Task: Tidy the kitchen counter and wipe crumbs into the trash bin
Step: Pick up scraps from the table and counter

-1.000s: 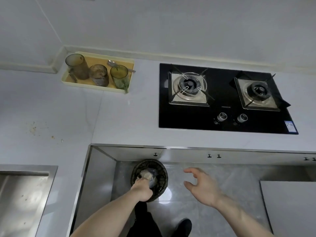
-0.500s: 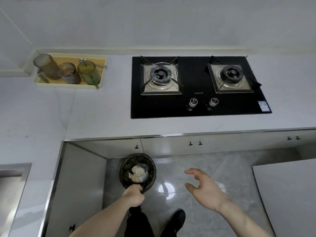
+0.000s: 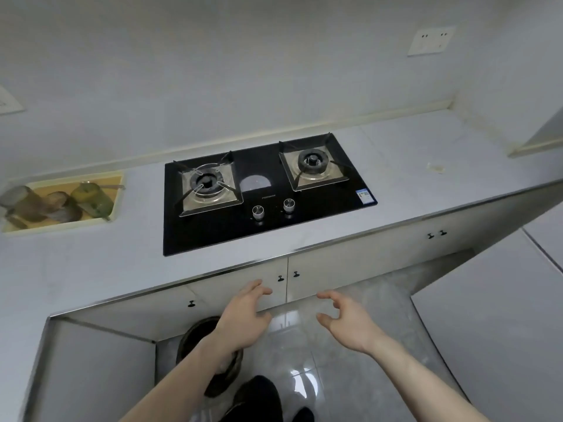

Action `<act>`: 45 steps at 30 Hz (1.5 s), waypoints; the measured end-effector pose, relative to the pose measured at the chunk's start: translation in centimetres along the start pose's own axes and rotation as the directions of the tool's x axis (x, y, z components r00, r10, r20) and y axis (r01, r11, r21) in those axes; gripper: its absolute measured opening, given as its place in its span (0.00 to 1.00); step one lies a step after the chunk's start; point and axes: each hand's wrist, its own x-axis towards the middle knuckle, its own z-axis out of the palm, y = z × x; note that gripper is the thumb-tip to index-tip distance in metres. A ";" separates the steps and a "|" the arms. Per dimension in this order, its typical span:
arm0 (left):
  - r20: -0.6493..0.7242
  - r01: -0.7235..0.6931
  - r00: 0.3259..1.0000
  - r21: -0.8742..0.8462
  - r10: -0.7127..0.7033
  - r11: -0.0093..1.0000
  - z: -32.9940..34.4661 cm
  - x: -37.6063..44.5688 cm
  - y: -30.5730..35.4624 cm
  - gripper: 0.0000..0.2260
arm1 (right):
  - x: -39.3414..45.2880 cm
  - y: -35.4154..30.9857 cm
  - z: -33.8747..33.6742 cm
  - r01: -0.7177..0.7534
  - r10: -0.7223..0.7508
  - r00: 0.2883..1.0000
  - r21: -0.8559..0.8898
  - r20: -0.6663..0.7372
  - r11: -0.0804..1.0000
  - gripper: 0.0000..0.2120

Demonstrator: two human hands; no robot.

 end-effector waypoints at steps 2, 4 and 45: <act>-0.020 -0.059 0.998 0.017 0.059 0.998 -0.6 1.1 2.4 0.23 | 0.6 0.7 -1.8 -0.006 0.006 1.000 0.021 -0.025 1.000 0.22; -0.031 -0.099 0.994 0.025 0.100 0.995 -1.1 2.6 4.4 0.23 | 1.6 1.4 -3.8 -0.006 0.008 0.999 0.034 -0.046 0.999 0.22; -0.264 0.188 0.940 -0.124 -0.215 0.974 4.2 27.4 26.7 0.25 | 37.9 22.8 -49.7 -0.254 0.273 0.962 -0.422 -0.017 0.870 0.37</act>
